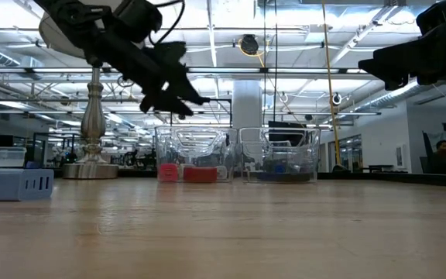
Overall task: Pick & Place Office items
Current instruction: Put the blue charger adapter into the left transparent bin
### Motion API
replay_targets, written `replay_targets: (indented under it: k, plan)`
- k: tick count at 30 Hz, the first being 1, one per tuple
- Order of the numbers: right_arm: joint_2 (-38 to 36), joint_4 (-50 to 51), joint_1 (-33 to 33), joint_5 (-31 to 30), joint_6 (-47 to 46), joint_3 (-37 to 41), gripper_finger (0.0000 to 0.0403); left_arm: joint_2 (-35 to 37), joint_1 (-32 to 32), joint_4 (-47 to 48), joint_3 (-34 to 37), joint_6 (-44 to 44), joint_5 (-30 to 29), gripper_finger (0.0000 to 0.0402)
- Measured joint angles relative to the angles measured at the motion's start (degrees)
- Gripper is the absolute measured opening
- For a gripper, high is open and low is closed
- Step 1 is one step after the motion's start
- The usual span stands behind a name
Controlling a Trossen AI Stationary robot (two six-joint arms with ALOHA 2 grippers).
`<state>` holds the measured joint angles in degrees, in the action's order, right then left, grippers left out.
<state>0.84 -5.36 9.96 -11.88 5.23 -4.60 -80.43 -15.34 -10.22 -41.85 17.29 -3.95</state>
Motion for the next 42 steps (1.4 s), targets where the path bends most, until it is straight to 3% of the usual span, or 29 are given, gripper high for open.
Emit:
replay_targets:
  k: [7,13,16,21,26,33,42]
  plan:
    - [0.00,-0.01,0.00,0.00,0.01,0.00,0.0207,3.46,4.52,0.04,0.00,0.38,16.33,0.0234]
    - [-0.02,0.01,0.00,0.00,0.01,0.02,0.0208,3.66,14.66,2.54,0.00,-2.84,18.76,0.0234]
    - [0.00,0.01,-0.02,0.00,-0.01,0.00,0.0208,3.58,21.75,6.88,0.00,-3.17,14.56,0.0234]
    - [0.00,0.01,-0.01,0.00,0.00,0.00,0.0208,3.57,34.27,12.92,0.00,1.63,1.70,0.0234]
    - [0.00,0.01,-0.01,0.00,-0.01,0.00,0.0208,3.57,42.84,23.46,0.00,7.71,-3.79,0.0234]
    - [0.00,0.01,-0.01,0.00,-0.01,0.00,0.0208,3.57,47.50,36.91,0.00,16.61,-8.11,0.0234]
    - [0.00,0.01,0.00,0.00,0.00,0.00,0.0208,2.50,49.94,39.01,0.00,23.60,-8.76,0.0234]
